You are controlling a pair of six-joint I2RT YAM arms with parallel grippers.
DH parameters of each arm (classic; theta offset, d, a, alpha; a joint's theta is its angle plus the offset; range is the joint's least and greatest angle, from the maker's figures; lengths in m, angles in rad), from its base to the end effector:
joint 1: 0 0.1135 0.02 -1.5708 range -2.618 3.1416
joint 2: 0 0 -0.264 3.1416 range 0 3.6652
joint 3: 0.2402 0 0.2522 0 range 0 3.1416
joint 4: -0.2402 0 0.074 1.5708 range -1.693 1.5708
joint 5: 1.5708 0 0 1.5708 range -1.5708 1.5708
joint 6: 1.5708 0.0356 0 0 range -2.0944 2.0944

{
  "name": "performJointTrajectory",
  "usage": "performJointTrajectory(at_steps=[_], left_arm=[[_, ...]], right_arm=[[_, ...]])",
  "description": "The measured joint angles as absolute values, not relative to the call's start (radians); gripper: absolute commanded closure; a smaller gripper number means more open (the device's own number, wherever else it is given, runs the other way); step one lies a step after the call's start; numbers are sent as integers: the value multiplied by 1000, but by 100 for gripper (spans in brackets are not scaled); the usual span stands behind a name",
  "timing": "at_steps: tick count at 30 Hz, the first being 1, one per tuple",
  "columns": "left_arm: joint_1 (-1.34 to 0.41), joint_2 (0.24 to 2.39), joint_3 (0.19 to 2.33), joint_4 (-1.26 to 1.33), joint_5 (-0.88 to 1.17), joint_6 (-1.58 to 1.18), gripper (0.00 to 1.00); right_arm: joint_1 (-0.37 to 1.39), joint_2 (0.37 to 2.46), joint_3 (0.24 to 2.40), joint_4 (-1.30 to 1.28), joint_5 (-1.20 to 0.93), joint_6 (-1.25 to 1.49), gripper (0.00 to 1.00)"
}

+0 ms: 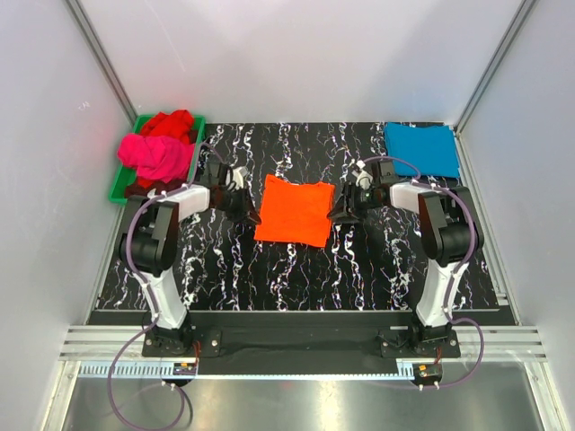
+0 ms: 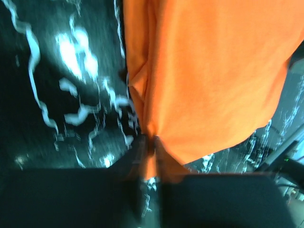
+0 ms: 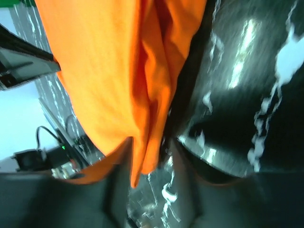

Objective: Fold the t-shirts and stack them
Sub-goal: Fold the tshirt

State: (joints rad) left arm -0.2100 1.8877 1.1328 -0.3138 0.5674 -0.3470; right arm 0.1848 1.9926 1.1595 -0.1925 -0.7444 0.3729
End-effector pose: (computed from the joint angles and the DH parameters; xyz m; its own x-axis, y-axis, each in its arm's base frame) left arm 0.3597 -0.0962 0.1490 -0.9520 -0.0903 -0.2924 0.1117 0.7870 -0.6067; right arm 0.3781 0.0952 0.1278 -0.9578 0.0936 -0.2719 -0.1413 0.6704 0.7284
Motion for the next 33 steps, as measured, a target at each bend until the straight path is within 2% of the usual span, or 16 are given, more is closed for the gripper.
performJointTrajectory(at_steps=[2, 6, 9, 10, 13, 18, 23, 28, 33], left_arm=[[-210, 1855, 1103, -328, 568, -356, 62], [-210, 1783, 1089, -381, 554, -376, 61], [-219, 1740, 1130, -441, 519, -382, 60], [-227, 1733, 1158, -453, 508, -386, 60], [-252, 1723, 1210, -449, 511, -405, 60], [-307, 1727, 1213, -366, 570, -469, 60], [-346, 1789, 1155, -287, 580, -498, 61], [-335, 1881, 1097, -305, 557, -496, 61], [-319, 1871, 1102, -327, 534, -478, 61]], right_arm=[[185, 1964, 1140, -210, -744, 363, 45], [186, 1872, 1082, -259, -724, 374, 45], [191, 1775, 1063, -300, -708, 410, 58], [198, 1747, 1063, -300, -707, 425, 68], [240, 1706, 1082, -282, -723, 469, 74], [341, 1790, 1110, -179, -788, 533, 72], [360, 1890, 1011, -38, -821, 574, 72], [356, 1930, 926, -43, -827, 557, 73], [356, 1903, 931, -88, -785, 508, 73]])
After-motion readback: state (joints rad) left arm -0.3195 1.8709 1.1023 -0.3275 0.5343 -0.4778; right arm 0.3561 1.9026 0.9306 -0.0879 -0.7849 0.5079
